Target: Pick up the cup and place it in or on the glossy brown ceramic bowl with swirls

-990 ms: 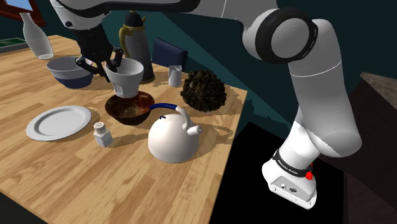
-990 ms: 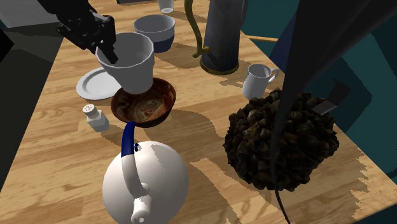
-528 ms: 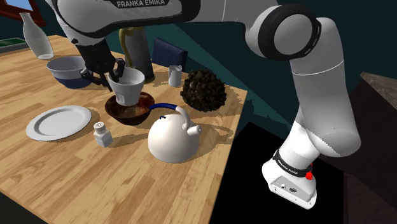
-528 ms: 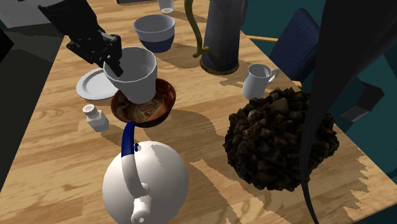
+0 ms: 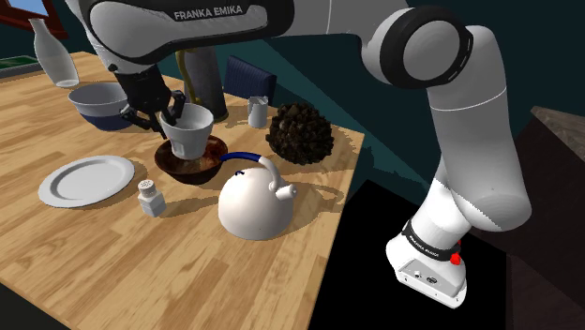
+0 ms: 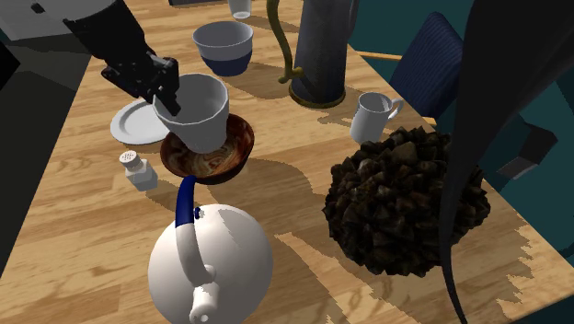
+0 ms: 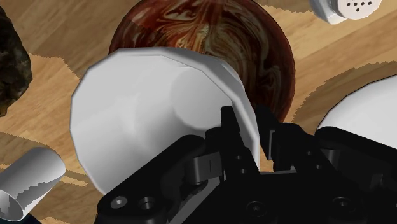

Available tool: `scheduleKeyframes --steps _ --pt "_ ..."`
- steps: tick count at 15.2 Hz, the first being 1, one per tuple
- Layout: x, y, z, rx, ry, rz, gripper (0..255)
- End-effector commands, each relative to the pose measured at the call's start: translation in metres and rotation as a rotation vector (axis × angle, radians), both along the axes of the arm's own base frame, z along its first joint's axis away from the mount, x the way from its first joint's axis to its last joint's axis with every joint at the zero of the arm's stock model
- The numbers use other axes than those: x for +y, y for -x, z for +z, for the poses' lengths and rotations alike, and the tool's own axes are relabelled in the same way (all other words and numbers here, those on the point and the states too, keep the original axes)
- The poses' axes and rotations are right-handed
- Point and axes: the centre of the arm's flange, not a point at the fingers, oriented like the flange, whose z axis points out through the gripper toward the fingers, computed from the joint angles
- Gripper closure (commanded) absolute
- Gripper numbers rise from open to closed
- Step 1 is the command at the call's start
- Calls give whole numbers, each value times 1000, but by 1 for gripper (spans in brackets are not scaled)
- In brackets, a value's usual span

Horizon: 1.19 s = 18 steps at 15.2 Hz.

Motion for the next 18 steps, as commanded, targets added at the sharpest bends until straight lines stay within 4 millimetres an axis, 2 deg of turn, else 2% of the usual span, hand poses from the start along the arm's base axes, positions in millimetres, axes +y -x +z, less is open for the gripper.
scheduleKeyframes --steps 1,2,7,11,18 --pt "0 0 0 -1 0 0 255" --pt "0 0 0 -1 0 0 0" --pt "0 0 0 -1 0 0 0" --pt "10 2 49 -1 0 0 0" --pt "10 2 49 -1 0 0 0"
